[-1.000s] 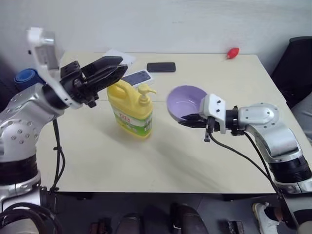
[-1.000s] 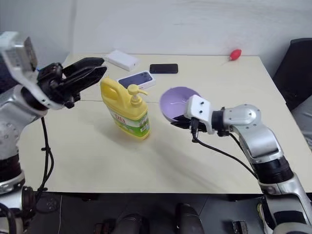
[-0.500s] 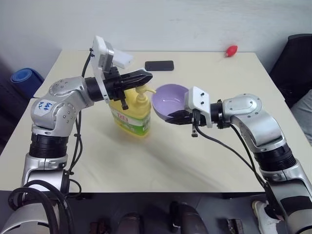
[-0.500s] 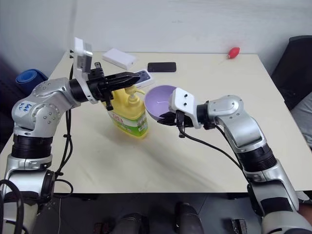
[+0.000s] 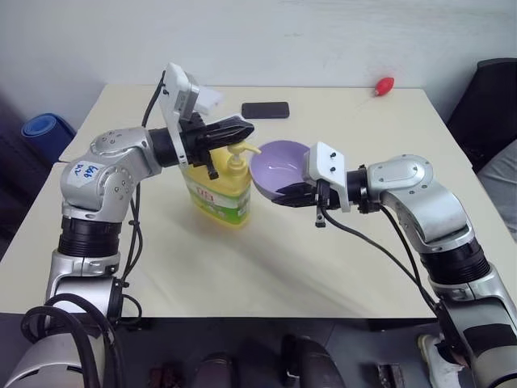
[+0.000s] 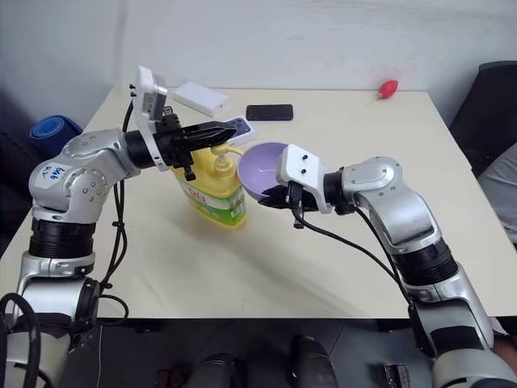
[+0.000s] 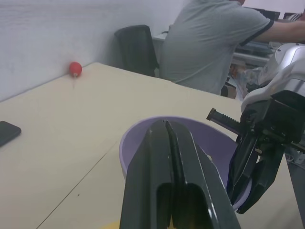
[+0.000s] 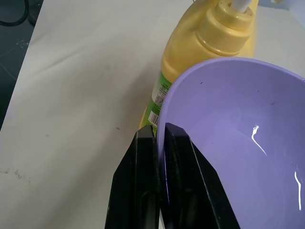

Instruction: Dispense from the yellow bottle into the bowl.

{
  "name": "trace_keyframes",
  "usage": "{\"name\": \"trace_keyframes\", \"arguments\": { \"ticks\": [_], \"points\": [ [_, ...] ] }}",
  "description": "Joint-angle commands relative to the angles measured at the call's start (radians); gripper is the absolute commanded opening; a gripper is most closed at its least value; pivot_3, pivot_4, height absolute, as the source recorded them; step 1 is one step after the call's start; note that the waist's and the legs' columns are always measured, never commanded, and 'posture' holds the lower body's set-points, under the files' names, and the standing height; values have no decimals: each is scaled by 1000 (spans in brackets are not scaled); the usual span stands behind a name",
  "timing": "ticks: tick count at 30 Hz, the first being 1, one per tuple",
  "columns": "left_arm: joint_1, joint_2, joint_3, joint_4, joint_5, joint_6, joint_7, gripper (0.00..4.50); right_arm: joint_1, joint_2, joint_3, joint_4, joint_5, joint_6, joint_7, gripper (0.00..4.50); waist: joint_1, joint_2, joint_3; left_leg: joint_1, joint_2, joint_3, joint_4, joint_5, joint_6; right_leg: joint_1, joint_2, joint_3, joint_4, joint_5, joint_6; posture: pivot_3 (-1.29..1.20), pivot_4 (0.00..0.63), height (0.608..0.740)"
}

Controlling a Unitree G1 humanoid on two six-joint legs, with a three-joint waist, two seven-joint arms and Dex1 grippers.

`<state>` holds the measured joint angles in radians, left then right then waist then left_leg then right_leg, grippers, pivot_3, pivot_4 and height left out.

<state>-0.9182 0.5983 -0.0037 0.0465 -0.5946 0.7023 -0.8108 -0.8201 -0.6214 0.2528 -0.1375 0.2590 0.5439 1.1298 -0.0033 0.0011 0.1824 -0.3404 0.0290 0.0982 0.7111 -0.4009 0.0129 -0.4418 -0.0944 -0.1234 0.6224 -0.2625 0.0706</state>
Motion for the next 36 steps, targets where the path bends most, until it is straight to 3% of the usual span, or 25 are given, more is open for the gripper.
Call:
{"name": "trace_keyframes", "arguments": {
  "ticks": [1, 36],
  "points": [
    [32, 8, -65, 3, 63, 41, -2, 22, -31, 4, -38, -52, 22, -6, -11, 0, 0, 0, 0, 0, 0, 0, 0, 0, 0, 0, 0, 0, 0, 0, 0, 0, 150, 740],
    [137, -112, -80, 123, 164, -52, 5, 22, 18, 14, -53, -52, 39, -1, -43, 0, 1, 0, -7, 10, 0, -6, 3, 0, 1, 14, -3, 5, -1, 0, 0, 0, 150, 740]
  ]
}}
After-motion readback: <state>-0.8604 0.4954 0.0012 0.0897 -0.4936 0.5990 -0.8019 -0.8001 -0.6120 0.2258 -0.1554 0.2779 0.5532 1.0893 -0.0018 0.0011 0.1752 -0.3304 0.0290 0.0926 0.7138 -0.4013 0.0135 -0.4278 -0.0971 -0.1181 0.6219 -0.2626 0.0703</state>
